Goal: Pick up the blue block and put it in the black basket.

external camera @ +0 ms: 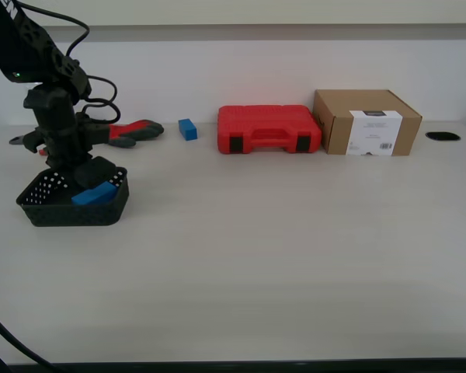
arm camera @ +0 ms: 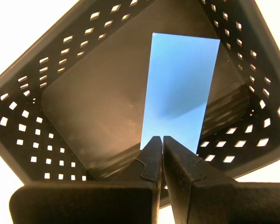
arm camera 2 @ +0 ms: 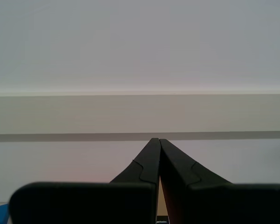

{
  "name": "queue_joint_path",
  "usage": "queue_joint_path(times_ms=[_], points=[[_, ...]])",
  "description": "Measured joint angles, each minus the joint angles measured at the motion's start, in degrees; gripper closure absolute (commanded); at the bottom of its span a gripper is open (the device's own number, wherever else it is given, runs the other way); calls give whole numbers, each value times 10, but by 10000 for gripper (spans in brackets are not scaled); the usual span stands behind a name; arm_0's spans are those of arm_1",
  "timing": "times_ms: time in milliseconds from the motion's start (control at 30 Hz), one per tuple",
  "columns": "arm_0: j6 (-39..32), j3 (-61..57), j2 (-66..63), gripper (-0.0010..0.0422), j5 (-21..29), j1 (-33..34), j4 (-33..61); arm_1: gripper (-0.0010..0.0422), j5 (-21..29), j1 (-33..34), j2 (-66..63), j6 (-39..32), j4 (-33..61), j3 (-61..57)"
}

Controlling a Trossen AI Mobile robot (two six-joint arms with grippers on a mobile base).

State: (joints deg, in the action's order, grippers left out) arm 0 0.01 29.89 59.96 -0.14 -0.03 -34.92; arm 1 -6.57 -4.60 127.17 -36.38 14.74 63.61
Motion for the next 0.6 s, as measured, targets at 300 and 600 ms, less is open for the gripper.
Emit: queue_joint_path(times_ms=[300, 600], points=[[0, 0, 0, 413, 0, 0, 0, 413, 0, 0, -1, 0, -1, 0], [0, 0, 0, 413, 0, 0, 0, 413, 0, 0, -1, 0, -7, 0]])
